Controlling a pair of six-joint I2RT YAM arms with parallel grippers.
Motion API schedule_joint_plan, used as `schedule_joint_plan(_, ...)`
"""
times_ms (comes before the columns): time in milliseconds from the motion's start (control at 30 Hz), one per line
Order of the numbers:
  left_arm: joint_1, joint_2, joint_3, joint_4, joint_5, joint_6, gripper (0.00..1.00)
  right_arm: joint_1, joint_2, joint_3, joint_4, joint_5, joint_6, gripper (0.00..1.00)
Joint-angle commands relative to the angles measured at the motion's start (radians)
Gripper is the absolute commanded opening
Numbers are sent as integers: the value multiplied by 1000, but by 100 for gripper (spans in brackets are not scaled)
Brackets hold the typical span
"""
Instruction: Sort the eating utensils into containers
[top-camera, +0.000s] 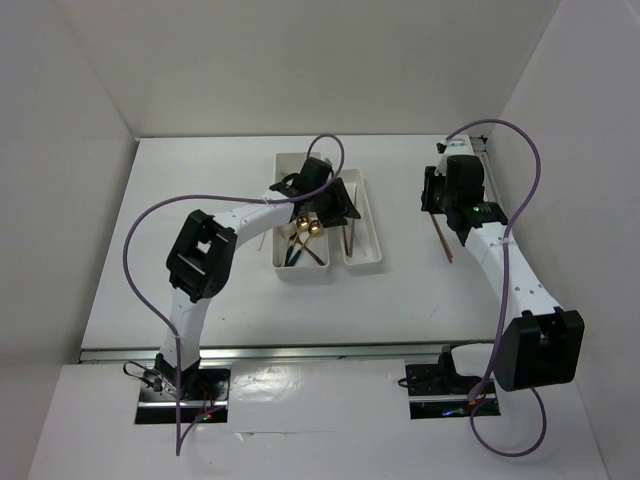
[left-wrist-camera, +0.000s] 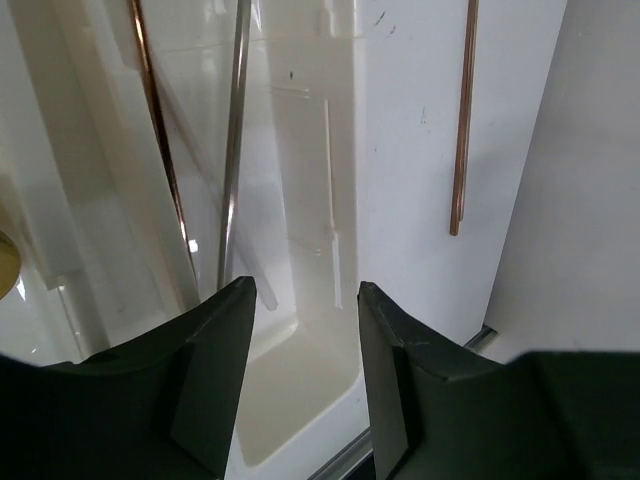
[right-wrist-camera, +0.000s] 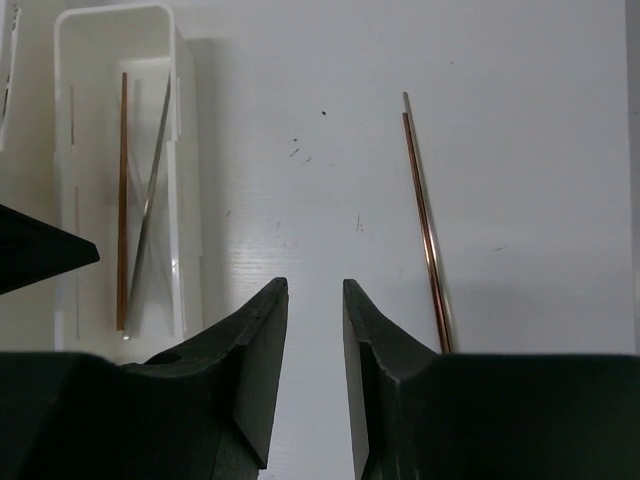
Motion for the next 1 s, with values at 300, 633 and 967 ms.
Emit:
schedule_joint_plan(300,-10,-196,308,-90,-84,503,66,-7,-48,-168,149,94,-308,35)
schedule_joint_plan(633,225,-486,239,-349,104,824,100,-68,9,-280,110,-1,-522,47)
schedule_joint_plan(967,546,-667,129,-528,234,975,100,-255,176,-157,-80,-162,-511,33)
